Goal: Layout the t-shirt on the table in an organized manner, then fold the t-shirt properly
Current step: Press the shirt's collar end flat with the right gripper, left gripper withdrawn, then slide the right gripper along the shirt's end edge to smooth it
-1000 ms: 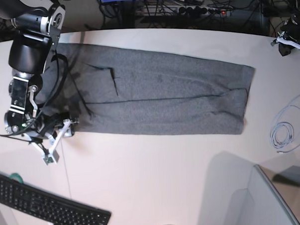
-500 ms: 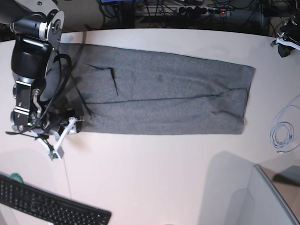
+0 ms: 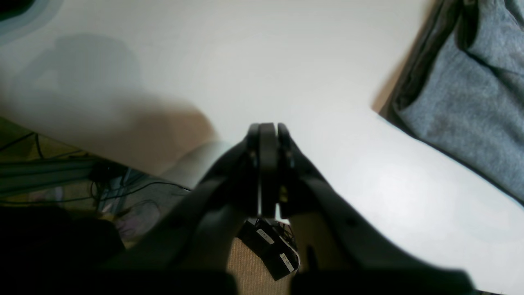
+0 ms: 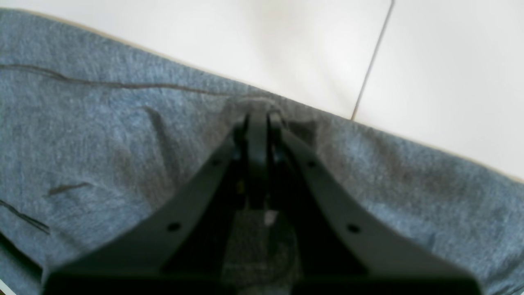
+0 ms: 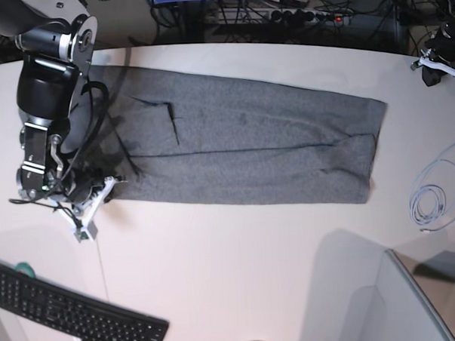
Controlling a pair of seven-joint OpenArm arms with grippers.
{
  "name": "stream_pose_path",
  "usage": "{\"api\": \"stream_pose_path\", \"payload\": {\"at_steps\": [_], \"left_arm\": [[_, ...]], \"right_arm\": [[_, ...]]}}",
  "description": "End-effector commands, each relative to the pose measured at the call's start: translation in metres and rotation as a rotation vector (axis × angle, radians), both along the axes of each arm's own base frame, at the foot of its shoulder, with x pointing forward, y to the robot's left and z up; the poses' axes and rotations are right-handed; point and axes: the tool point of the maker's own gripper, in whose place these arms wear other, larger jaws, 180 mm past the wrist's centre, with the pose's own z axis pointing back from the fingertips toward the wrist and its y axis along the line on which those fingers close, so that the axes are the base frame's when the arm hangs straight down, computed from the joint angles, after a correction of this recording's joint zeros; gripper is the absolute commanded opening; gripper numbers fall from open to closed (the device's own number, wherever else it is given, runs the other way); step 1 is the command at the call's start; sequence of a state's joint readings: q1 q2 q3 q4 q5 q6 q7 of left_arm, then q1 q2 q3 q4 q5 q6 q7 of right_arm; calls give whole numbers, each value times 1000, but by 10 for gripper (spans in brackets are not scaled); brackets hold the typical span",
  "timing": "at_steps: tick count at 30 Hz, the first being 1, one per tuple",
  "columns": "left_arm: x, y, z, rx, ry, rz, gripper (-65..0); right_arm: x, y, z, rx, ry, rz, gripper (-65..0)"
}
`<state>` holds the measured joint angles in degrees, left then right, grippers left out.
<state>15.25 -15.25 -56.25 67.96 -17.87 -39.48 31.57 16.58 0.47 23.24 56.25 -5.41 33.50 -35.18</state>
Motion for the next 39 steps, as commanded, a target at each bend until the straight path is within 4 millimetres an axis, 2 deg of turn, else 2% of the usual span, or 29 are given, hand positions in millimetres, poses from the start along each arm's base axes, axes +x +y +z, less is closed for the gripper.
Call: {"api": "stream_pose_path", "payload": {"at_steps": [1,5,9,11,15,23,27,30,35,39], "left_arm": [[7,9,13,28,-35,-8,-650],[7,9,13,28,-34,-9,-650],[7,9,13,29,-34,-7,-650],[7,9,13,29,-34,-7,-650],[7,9,13,29,-35,-7,-650],[7,9,13,29,-35,-7,-650],[7,9,13,29,-35,-7,-650],[8,9,13,28,-36,-9,-650],[18,-3,9,25,-14,-78,-650],[19,-5,8,23,-13,-83,-650]], "right_arm": [[16,-3,15,-3,-48,-3,-644],[7,-7,17,-30,-29,7,-642],[-2,4,35,-52,-70,67,-642],[-11,-1,42,-89,-66,80,-642],[-26,7,53,-115,-65,101,-642],[-72,7,50,-154,-15,91,-642],[-97,18,42,-68,23,90,-642],[-112,21,44,-48,33,88,-642],[-136,26,44,-8,52,86,-642],[-154,29,38,10,84,85,-642]]}}
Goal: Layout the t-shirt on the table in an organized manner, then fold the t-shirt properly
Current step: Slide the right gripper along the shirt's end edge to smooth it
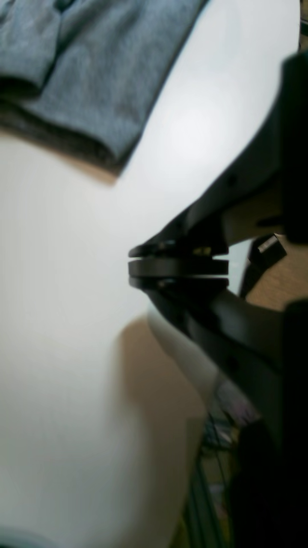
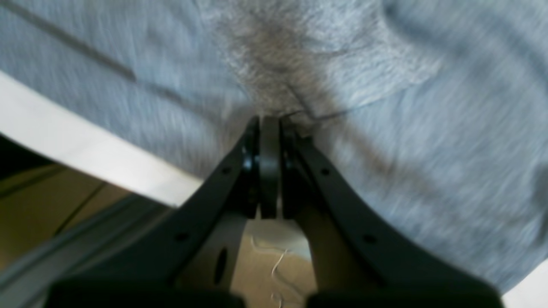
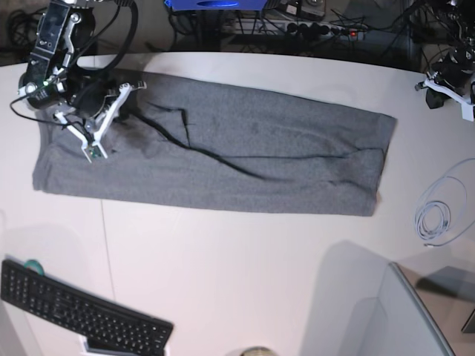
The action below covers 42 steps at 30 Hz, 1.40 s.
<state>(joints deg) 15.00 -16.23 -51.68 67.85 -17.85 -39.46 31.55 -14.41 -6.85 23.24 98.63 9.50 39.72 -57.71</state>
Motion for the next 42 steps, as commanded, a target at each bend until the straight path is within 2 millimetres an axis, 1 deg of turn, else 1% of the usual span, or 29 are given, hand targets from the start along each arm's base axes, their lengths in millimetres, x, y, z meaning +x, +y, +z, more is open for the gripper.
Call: {"api": "stream_pose_path", "payload": {"at_steps": [1,2,7,11,13,17,18,21,25,26,27,30,35,36,38,40,42], "left_arm": [[10,9,14,27,-43,-6,-650],[13,9,16,27,-51,-6,-650],[17,10,17,29,-59,-7,-650],[18,11,18,31,-60,-7,-650],[18,11,18,31,-60,-7,-650],[18,11,18,31,-60,-7,-650],[18,11,18,31,-60,-7,-650],[18,11,18,31,-60,-7,-650],[16,13,15,57,-28,-21,-650],[18,14,16,67,-26,-23,-650],[18,16,16,79,-16,-24,-650],[19,18,15,96,-4,-32,-650],[27,19,23,117,-68,-34,-650],[27,19,23,117,-68,-33,-650],[27,19,23,117,-70,-33,-650],[26,19,23,118,-72,-31,-650],[25,20,23,119,-71,-29,-650]], "right_arm": [[6,2,7,10,-35,2,-642],[2,2,5,10,-27,2,-642],[-6,1,1,8,-7,2,-642],[-9,0,2,3,-4,3,-642],[-11,-3,4,-10,-2,6,-642],[-13,-9,17,-55,-7,18,-642],[-12,-8,18,-55,-8,23,-642],[-13,3,16,-46,-4,61,-642],[-25,12,13,-38,18,90,-642],[-25,11,14,-40,14,89,-642],[-29,11,13,-40,24,89,-642],[-35,9,12,-45,33,85,-642],[-39,3,10,-60,43,88,-641],[-40,2,10,-61,45,87,-635],[-41,2,10,-63,46,87,-593],[-42,-6,10,-75,49,65,-530],[-40,-15,16,-92,31,43,-453]]}}
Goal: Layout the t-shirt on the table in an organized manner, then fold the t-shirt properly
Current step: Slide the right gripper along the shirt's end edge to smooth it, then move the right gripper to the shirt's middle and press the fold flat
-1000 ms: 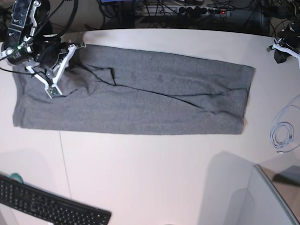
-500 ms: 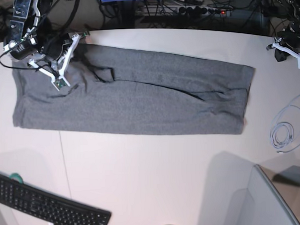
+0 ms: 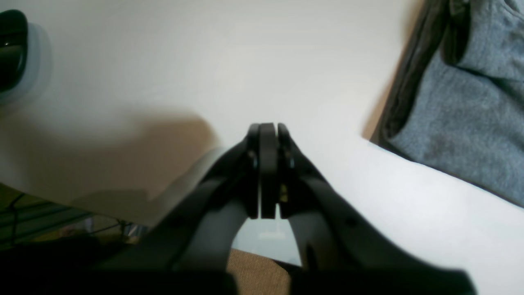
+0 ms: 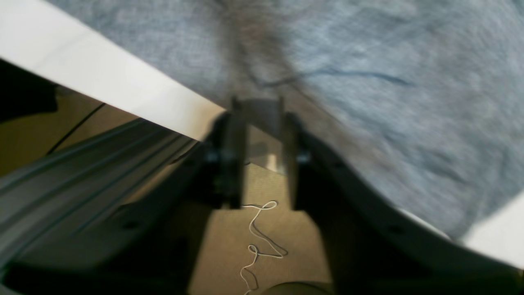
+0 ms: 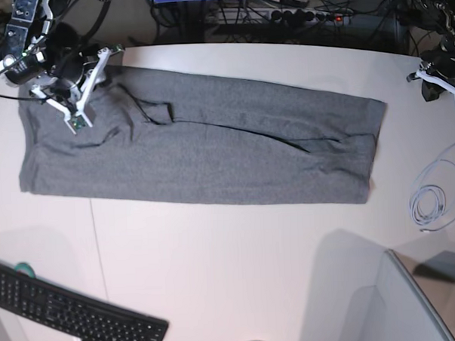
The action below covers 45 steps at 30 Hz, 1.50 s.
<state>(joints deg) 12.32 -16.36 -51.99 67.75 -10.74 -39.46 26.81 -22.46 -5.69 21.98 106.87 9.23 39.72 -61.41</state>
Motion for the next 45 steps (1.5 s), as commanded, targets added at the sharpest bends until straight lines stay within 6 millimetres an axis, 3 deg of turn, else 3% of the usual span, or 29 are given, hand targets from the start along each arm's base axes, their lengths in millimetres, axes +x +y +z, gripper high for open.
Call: {"api": "stream_pose_path", "payload": {"at_steps": [1,3,5,10,13,18,23,28,33,37,39,45], "left_arm": [[7,11,15,30,-43,-3,-650],[6,12,16,35,-41,-4,-650],[6,16,19,44,-41,-8,-650],[-9,18,17,52,-14,-10,-650],[-20,28,19,74,16,-15,-650],[-30,27,22,92,-39,-24,-650],[-42,27,20,97,-31,-22,-650],[-49,28,18,98,-16,-22,-650],[-46,21,18,92,-25,-32,-650],[-31,7,30,113,-70,-63,-650],[-26,2,35,121,-89,-73,-650],[-22,-13,24,92,-70,-116,-650]], "right_arm": [[10,-4,12,-10,-54,-2,-428],[16,-1,24,-15,-96,12,-387],[29,18,35,6,-149,69,-375],[64,120,55,125,-312,404,-353],[81,166,64,109,-364,535,-351],[105,246,59,143,-349,629,-351],[119,293,45,149,-375,656,-351],[126,309,25,106,-398,655,-350],[131,303,5,80,-381,641,-350],[137,296,-6,61,-381,598,-350],[141,294,-7,56,-394,571,-350],[146,293,-5,53,-415,539,-357]]}}
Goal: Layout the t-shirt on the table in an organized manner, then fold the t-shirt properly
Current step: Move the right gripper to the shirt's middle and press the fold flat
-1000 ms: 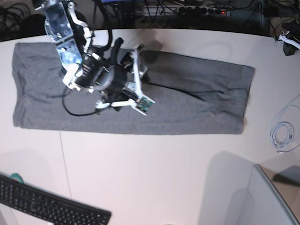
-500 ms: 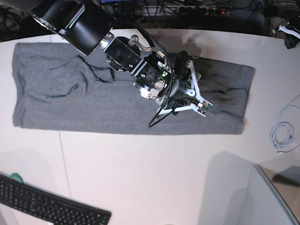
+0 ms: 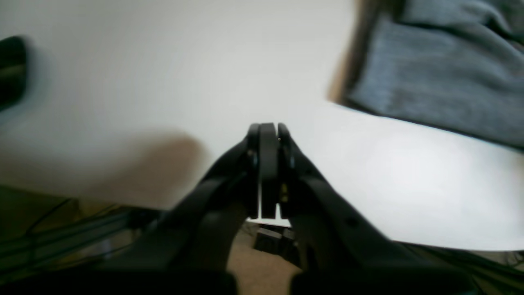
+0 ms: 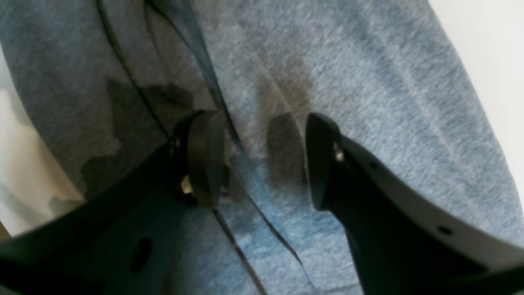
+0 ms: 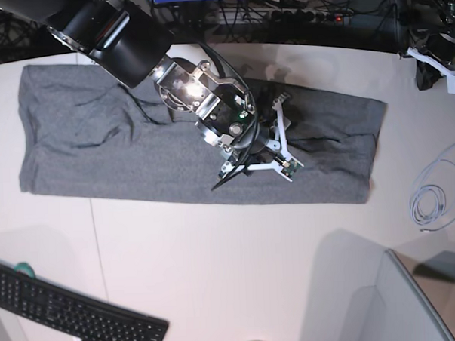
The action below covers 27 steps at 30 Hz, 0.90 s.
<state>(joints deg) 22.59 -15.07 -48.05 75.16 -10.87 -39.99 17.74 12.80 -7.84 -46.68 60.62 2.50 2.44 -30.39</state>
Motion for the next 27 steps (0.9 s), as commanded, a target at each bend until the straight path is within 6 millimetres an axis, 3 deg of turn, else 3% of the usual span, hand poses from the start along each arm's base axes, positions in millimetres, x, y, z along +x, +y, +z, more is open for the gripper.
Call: {"api": "stream_pose_path", "payload": {"at_steps": [1,6,9,16,21,27], "left_arm": [[3,10,11,22,-28,7,-650],[-1,12,8,17,-18,13,-650],[-1,12,8,17,-18,13,-650],[-1,12,8,17,-18,13,-650],[0,12,8,18,-18,13,-650],[-1,12,7,17,-17,12,-650]], "right_arm": [[15,12,19,42,-51,-9,-357],[12,13,19,45,-50,-9,-357],[-1,21,15,31,-51,38,-357],[8,18,17,34,-88,-25,-357],[9,11,8,5,-75,-28,-362],[8,11,8,6,-75,-30,-516]]}}
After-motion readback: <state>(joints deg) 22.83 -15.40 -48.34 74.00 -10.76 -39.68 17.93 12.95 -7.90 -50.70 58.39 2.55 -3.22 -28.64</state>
